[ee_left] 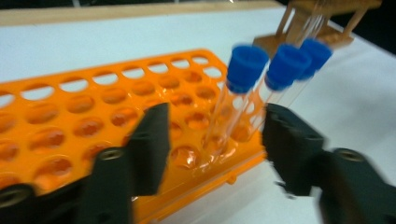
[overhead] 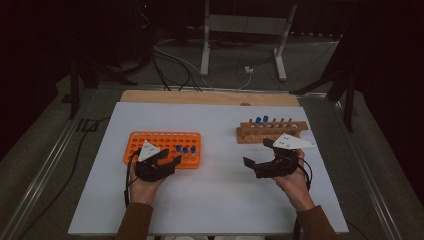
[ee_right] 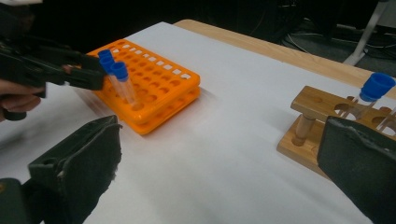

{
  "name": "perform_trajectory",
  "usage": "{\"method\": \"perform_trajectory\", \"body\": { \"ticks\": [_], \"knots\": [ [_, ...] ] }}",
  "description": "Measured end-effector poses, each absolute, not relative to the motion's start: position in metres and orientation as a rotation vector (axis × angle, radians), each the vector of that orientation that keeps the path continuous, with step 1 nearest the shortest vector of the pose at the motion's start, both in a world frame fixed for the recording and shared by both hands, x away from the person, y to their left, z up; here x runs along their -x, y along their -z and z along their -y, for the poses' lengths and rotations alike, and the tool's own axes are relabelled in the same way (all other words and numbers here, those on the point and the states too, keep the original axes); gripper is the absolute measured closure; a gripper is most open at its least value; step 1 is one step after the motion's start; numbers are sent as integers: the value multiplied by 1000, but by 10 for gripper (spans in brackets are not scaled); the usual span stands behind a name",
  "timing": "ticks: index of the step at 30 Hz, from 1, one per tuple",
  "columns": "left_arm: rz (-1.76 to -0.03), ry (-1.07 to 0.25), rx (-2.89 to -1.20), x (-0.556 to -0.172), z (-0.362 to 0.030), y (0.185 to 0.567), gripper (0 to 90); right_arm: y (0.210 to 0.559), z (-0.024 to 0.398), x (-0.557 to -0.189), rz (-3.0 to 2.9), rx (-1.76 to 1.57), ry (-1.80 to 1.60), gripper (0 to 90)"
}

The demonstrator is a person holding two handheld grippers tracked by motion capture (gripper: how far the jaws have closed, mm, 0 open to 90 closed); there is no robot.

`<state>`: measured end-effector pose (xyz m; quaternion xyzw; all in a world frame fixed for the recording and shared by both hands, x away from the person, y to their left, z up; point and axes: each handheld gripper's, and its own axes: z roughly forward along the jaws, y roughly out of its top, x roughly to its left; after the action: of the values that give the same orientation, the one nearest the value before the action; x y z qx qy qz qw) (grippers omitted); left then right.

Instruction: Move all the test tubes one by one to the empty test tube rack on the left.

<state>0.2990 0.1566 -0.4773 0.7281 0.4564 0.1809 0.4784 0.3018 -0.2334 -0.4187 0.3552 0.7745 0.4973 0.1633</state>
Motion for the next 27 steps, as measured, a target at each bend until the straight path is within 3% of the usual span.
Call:
{"method": "perform_trajectory", "body": {
  "ticks": [5, 12, 27],
  "knots": [
    [-1090, -474, -1735, -290, -166, 462, 195, 418, 235, -302, -2206, -1016, -1421, 0],
    [-1066, -507, -1713, -282, -179, 448, 22, 417, 235, -301, -2201, -1011, -1422, 0],
    [-1040, -604, -1745, -259, -193, 452, 8, 409, 240, -302, -2171, -1018, -1421, 0]
  ]
}}
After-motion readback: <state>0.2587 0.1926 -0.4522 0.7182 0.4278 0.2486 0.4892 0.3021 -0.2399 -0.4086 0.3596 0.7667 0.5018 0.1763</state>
